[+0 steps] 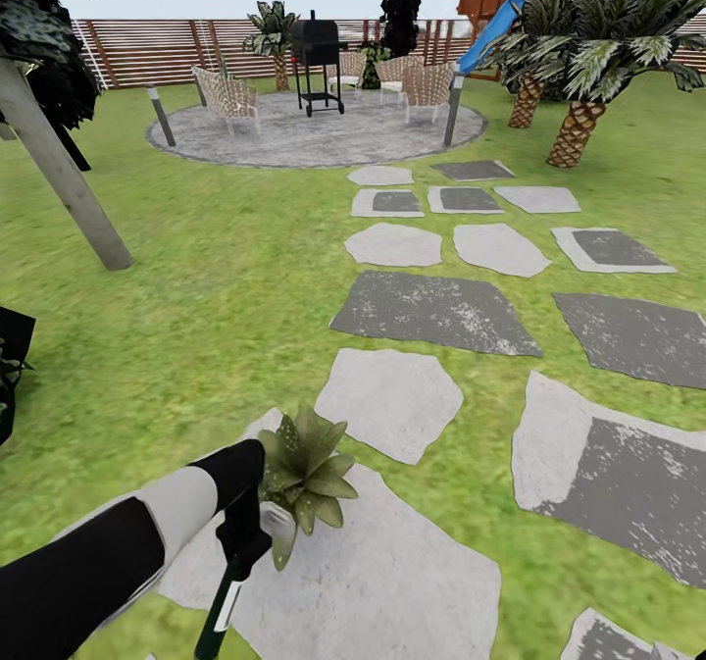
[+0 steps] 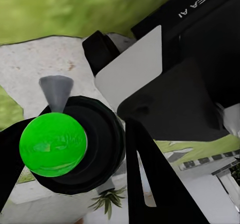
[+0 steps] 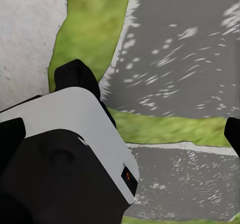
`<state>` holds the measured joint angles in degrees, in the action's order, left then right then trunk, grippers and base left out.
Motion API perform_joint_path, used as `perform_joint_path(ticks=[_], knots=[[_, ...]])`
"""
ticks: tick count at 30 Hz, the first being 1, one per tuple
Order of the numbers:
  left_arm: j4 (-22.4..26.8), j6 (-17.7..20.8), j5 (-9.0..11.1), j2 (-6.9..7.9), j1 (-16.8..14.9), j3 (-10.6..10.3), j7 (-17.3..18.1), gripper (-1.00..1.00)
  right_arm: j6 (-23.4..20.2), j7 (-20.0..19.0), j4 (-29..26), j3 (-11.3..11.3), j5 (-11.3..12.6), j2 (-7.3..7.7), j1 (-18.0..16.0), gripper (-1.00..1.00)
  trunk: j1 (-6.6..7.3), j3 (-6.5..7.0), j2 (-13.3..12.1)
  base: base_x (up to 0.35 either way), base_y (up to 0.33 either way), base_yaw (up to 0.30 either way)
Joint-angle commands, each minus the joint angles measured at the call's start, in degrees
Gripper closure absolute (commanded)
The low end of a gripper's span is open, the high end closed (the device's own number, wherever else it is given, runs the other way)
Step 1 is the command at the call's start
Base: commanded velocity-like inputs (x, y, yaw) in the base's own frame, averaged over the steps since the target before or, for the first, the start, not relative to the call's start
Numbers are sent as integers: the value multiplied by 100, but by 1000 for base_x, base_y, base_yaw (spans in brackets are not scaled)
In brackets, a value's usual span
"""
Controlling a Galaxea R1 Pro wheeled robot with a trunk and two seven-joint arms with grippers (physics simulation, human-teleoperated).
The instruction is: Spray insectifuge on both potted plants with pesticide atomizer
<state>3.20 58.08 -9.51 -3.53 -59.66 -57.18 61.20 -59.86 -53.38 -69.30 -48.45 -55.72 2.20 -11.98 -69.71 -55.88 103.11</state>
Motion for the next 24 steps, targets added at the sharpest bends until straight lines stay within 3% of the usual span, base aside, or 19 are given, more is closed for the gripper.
perform_joint_path(ticks=[1,7,16,24], knots=[[6,29,-59,1,-41,20,49,100,-14,-59,-5,-7,-54,0,-5,-100,0,-5,2,0,0,0],[-3,28,-68,17,-236,14,53,100,-14,-59,-5,-7,-56,-1,-5,-100,0,-5,2,0,0,0],[12,28,-41,22,-209,22,50,100,-14,-59,-5,-7,-54,-2,-6,-100,0,-5,2,0,0,0],[22,28,-7,31,477,55,49,100,-14,-59,-5,-7,-53,0,-5,-100,0,-5,2,0,0,0]])
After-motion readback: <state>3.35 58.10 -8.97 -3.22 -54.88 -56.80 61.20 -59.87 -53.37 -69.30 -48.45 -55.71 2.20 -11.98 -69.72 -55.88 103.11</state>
